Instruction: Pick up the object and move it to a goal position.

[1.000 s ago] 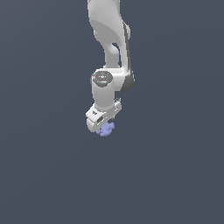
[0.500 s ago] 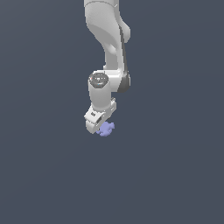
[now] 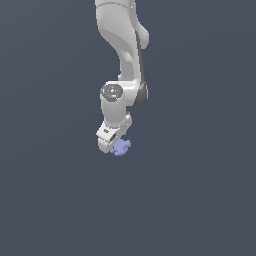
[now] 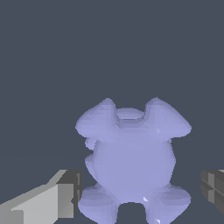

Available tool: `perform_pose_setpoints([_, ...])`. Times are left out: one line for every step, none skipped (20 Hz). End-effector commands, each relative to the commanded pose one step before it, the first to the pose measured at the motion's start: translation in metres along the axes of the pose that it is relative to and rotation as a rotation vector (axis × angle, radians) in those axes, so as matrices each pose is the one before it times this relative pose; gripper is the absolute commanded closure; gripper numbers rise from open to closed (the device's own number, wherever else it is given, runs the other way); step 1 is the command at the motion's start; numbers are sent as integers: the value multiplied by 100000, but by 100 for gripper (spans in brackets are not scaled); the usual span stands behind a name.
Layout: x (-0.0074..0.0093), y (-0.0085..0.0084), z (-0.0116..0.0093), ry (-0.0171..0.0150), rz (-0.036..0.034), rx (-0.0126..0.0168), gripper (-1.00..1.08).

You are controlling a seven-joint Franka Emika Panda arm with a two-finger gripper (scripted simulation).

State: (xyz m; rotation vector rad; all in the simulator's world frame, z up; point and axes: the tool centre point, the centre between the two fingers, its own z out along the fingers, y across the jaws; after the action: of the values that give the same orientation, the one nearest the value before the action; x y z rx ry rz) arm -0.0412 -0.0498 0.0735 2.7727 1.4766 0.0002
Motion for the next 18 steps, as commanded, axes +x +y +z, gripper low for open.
perform_pose_setpoints([3,-39,410,-23,-79,46,-92])
perform_pose_setpoints([-20,-1,297,0,0,0,-92])
perform_pose_setpoints([10,-21,360,2,-69,-2,-92])
perform_pose_setpoints([-30,-3,425,0,0,0,-92])
perform_pose_setpoints([0,-23,485,2,-69,-2,-92])
perform_pose_setpoints([-3,-23,543,3,-69,-2,-92])
perform_pose_setpoints([-11,-14,534,2,-49,-1,-92])
perform_pose_setpoints([7,-15,463,3,-69,-3,-92])
perform_pose_setpoints([-20,10,394,0,0,0,-92])
perform_pose_setpoints([-12,15,325,0,0,0,-92])
perform_pose_setpoints([30,1,253,0,-68,-10,-92])
perform_pose_setpoints([2,22,194,0,0,0,-92])
perform_pose_setpoints([5,21,133,0,0,0,-92])
perform_pose_setpoints([5,16,77,0,0,0,-92])
perform_pose_setpoints([2,6,25,0,0,0,-92])
perform_pose_setpoints([0,0,0,0,0,0,108])
perform_pose_setpoints([0,0,0,0,0,0,108])
perform_pose_setpoints([0,0,0,0,0,0,108])
